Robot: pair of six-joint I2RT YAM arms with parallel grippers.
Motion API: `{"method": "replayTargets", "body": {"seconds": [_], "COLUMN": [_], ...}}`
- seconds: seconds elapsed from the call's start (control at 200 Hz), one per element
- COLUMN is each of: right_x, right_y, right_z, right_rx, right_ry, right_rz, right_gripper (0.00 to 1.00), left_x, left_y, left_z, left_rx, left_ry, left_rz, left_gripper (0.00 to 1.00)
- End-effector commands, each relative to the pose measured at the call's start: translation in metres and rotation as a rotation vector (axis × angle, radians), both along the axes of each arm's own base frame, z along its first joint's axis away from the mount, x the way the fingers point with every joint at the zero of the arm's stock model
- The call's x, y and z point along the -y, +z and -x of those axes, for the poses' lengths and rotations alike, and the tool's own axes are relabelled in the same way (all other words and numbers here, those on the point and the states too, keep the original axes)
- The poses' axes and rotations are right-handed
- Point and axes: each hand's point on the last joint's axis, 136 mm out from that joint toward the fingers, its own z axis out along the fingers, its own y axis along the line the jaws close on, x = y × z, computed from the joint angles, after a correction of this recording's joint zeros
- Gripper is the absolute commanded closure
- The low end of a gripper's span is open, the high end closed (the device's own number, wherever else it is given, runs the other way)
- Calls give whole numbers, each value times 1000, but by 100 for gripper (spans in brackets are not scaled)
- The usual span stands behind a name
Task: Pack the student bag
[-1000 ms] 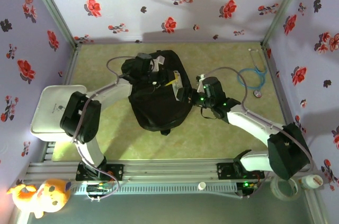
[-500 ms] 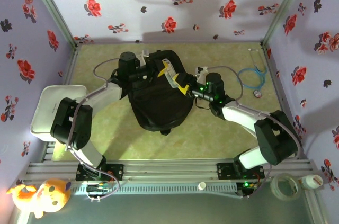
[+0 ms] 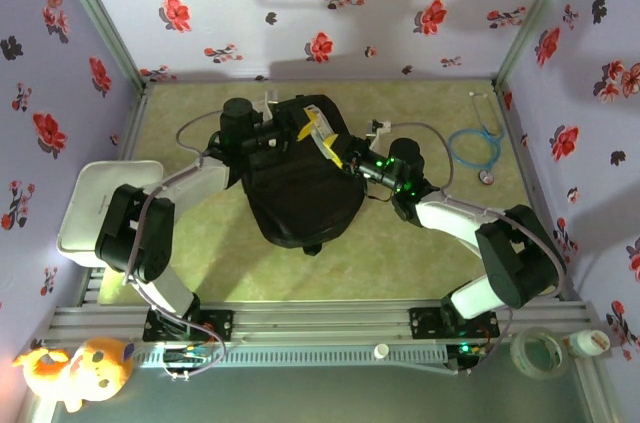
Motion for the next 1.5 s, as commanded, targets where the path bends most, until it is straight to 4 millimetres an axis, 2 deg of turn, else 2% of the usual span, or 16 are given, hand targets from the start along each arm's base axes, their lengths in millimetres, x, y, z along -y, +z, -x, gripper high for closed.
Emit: {"method": "replayTargets", "body": {"seconds": [0.0,0.05,0.135,0.27,0.465,0.59,0.765,0.92,0.98,1.11,1.22,1.29,1.39,1.495], "right_x": [0,1,4,11,24,30,32,32,32,35,44,51,60,67], "right_y": [9,5,-1,-14,-32,-35,-36,-39,-40,-42,-47,-53,-57,-55], "right_z": [0,0,1,2,4,5,5,5,5,4,2,2,1,2], "right_rx": [48,44,39,28,17,24,27,18,18,13,9,-1,-9,-5], "right_ry": [-10,-15,-25,-50,-78,-90,-93,-92,-90,-104,-146,-173,-198,-211], "right_rz": [-11,4,41,130,284,350,388,393,392,408,450,486,513,515], "right_gripper": [80,82,82,82,82,82,81,81,81,81,82,82,82,82], "left_x": [-10,-14,-29,-75,-159,-183,-179,-151,-135,-86,-62,-60,-73,-81], "left_y": [7,3,-7,-35,-93,-132,-171,-184,-182,-169,-160,-157,-159,-143], "left_z": [3,3,2,1,11,21,36,42,43,52,62,68,78,89], "left_rx": [40,41,33,-3,-90,-172,-260,-264,-244,-205,-184,-162,-151,-60], "left_ry": [21,30,66,176,347,374,368,338,310,221,199,204,187,95], "left_rz": [-25,-55,-132,-319,-691,-800,-794,-733,-699,-608,-592,-643,-798,-994], "left_gripper": [70,63,46,25,17,17,13,11,11,11,11,11,11,10]}}
